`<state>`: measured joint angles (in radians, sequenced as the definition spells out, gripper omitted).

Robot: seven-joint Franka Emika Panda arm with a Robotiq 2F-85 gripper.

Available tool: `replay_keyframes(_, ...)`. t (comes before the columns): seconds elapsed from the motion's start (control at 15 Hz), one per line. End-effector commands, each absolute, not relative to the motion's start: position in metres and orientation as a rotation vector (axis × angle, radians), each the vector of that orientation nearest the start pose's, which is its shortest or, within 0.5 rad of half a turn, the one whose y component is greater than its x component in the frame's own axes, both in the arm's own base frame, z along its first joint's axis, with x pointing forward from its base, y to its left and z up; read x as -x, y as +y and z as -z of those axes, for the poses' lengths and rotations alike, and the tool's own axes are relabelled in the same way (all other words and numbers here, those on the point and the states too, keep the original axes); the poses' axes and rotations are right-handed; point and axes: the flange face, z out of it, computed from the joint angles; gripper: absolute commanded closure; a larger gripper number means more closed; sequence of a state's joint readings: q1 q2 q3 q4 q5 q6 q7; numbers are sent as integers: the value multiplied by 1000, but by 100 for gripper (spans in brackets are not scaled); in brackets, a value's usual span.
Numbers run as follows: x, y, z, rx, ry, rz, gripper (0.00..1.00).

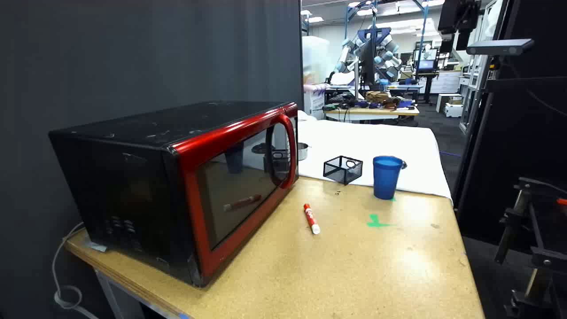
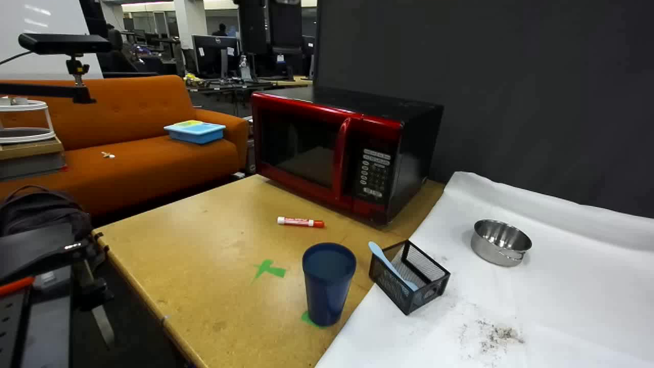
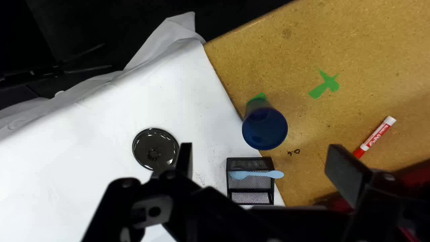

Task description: Open the microwave door

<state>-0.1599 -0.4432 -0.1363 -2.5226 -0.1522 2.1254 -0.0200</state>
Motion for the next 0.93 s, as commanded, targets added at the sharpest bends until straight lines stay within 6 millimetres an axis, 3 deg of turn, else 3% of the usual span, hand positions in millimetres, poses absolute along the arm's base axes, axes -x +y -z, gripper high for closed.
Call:
replay_keyframes(0.0, -388, -126, -435, 3206, 301, 52, 0)
replay_keyframes(0.53, -388, -126, -435, 3206, 301, 52, 0)
replay_keyframes(0.87, -446, -117, -413, 3230, 118, 127, 0)
